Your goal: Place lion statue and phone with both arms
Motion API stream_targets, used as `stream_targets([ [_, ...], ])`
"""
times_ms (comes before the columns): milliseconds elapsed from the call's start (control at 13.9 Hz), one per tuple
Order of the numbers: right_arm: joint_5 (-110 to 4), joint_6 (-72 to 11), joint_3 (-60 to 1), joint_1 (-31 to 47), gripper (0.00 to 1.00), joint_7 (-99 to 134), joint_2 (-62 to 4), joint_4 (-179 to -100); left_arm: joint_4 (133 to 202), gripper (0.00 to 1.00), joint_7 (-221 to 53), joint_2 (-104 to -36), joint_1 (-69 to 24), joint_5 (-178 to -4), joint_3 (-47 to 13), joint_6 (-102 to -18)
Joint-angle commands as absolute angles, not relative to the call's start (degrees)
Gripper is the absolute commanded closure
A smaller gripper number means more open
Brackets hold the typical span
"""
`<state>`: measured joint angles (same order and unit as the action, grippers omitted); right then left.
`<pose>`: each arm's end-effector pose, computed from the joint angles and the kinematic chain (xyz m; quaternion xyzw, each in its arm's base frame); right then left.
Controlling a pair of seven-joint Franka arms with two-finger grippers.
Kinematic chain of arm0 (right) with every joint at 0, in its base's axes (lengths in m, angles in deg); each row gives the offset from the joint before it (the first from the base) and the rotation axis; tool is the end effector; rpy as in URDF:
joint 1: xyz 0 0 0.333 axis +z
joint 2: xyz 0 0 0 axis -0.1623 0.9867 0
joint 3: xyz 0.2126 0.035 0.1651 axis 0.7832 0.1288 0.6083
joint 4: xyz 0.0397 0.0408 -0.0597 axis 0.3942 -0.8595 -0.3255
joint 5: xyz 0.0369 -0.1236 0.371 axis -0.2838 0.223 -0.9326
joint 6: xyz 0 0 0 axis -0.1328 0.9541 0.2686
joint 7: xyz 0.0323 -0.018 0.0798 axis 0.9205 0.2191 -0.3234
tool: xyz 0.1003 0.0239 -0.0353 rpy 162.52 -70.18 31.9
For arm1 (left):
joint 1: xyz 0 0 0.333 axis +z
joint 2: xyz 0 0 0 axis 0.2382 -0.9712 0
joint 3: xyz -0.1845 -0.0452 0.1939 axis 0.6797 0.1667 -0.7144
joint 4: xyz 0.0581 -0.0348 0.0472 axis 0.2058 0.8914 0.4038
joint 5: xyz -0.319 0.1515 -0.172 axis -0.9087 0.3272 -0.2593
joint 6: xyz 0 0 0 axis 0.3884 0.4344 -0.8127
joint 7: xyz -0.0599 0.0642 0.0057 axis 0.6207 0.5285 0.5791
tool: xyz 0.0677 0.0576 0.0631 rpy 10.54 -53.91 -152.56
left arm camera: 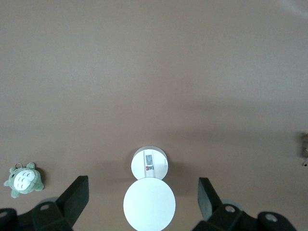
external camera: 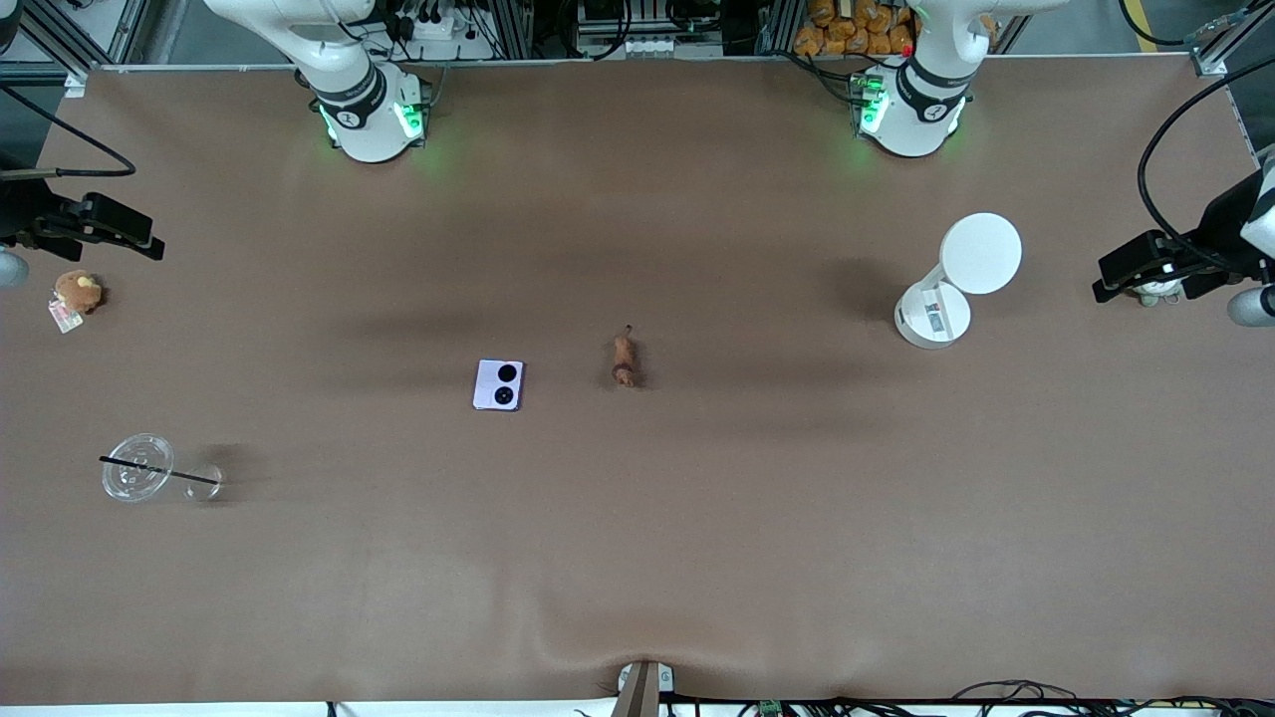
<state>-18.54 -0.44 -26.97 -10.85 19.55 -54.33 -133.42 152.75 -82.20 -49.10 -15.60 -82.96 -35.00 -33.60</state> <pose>0.5348 -0.0358 0.5643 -0.9985 0.0094 0.0495 0.0234 0.5777 -0.0225 0.5746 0.9997 0.0198 0.0099 0.0091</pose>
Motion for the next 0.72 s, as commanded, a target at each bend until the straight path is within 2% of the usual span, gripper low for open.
stream_targets([
  [0, -18.77, -0.72, -26.76, -11.1, 0.0, 19.5, -54.82, -133.98, 151.56, 0.0, -81.65, -52.4, -16.5, -82.8, -34.71, -33.56],
  [432, -18.77, -1.6, -26.76, -11.01, 0.0, 19.5, -54.56, -133.98, 151.56, 0.0, -81.57, -58.01, -18.78, -81.83, -34.45, -34.78],
  [649, -18.77, -1.69, -26.76, -11.01, 0.0, 19.5, -54.56, -134.24, 151.48, 0.0, -81.56, -58.65, -20.54, -81.92, -34.45, -35.31],
])
